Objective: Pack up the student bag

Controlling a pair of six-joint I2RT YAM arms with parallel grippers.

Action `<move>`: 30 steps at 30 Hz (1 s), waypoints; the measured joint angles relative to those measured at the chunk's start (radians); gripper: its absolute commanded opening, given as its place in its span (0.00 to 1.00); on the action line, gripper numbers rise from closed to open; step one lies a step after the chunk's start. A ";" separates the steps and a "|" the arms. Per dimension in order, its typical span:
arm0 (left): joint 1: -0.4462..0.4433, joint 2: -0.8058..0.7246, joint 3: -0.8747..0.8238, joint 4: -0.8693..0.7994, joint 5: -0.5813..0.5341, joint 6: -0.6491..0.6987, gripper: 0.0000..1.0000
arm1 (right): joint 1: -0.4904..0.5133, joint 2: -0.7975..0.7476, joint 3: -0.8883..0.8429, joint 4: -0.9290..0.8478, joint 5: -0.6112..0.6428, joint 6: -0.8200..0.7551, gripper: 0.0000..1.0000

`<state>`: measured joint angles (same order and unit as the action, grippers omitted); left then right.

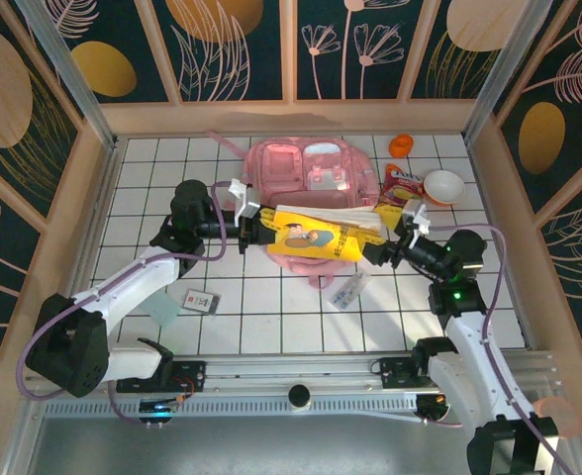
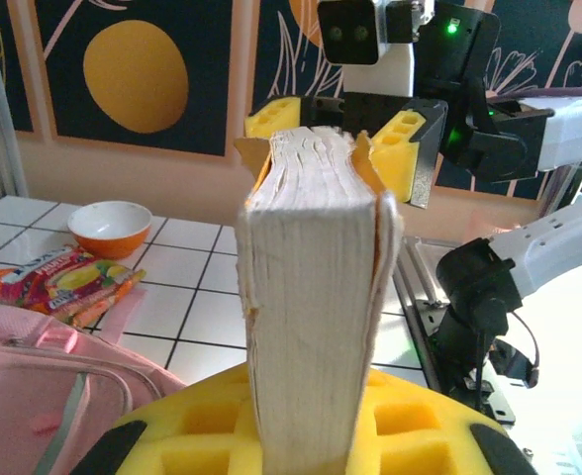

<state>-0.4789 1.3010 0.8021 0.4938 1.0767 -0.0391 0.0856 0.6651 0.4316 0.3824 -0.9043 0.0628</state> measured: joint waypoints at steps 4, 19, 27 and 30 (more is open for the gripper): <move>0.000 -0.007 0.000 0.000 -0.008 0.019 0.00 | -0.008 -0.098 -0.006 -0.057 0.079 0.024 0.89; -0.043 -0.005 0.004 0.101 0.031 -0.048 0.00 | -0.009 -0.118 -0.100 0.014 0.019 0.109 0.91; -0.073 0.017 0.003 0.249 0.007 -0.164 0.00 | -0.005 -0.050 -0.098 0.111 -0.150 0.126 0.34; -0.072 0.017 0.002 0.286 -0.016 -0.191 0.04 | -0.006 -0.049 -0.098 0.148 -0.196 0.137 0.00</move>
<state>-0.5510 1.3182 0.8043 0.7799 1.0607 -0.2302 0.0799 0.6163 0.3336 0.5304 -1.1004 0.2001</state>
